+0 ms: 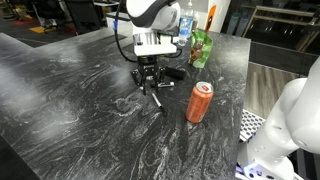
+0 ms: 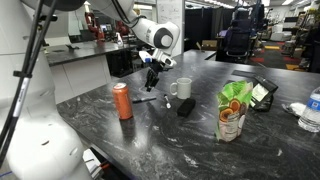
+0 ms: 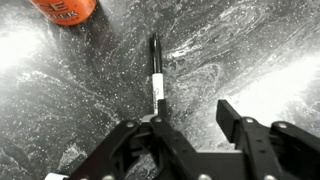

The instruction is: Take the marker out of the mug.

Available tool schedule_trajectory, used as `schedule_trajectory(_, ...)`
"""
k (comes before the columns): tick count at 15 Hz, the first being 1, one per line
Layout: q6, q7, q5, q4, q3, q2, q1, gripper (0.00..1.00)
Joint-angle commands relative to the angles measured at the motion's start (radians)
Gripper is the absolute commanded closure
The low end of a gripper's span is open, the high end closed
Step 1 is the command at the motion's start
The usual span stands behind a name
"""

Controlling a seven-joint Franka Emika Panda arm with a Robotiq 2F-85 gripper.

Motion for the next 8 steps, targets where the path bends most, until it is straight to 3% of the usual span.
schedule_trajectory(1,0.029,0.016,-0.080,0.026,0.002,-0.018,0.010,0.14)
schedule_trajectory(3,0.080,0.023,-0.168,0.020,0.009,-0.057,0.022,0.00)
schedule_trajectory(8,0.161,0.083,-0.344,0.006,0.038,-0.151,0.038,0.00)
